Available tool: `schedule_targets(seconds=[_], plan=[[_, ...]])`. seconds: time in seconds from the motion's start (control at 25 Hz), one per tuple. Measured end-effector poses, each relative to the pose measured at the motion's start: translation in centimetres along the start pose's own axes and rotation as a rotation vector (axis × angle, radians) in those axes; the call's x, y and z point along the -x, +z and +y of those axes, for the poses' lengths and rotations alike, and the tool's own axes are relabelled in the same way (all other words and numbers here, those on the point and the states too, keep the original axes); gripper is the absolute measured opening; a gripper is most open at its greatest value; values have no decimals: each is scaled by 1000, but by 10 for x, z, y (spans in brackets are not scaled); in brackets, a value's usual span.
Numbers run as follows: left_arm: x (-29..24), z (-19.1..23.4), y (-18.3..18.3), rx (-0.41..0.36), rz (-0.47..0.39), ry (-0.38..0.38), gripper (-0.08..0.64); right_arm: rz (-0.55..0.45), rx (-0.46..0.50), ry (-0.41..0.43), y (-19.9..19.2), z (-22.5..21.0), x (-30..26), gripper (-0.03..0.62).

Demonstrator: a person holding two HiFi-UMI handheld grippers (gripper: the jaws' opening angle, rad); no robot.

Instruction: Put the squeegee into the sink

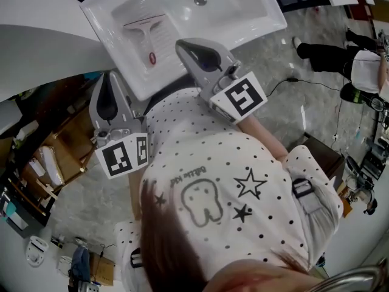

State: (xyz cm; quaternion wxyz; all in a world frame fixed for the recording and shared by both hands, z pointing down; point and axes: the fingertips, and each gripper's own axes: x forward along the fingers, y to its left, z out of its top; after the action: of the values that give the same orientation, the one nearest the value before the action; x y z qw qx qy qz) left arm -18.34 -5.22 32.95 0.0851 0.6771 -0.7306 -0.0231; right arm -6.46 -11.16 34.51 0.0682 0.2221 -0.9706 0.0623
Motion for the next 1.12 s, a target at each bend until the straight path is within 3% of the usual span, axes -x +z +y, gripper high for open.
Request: schedule_targets(seconds=[0.24, 0.44, 1.12], plan=[[2, -6, -7, 10, 1, -11, -17, 102, 141, 64, -9, 45, -28, -6], [6, -12, -13, 14, 19, -39, -16, 151, 161, 116, -21, 69, -34, -6], [6, -3, -15, 37, 6, -42, -15, 199, 171, 107, -32, 74, -43, -6]])
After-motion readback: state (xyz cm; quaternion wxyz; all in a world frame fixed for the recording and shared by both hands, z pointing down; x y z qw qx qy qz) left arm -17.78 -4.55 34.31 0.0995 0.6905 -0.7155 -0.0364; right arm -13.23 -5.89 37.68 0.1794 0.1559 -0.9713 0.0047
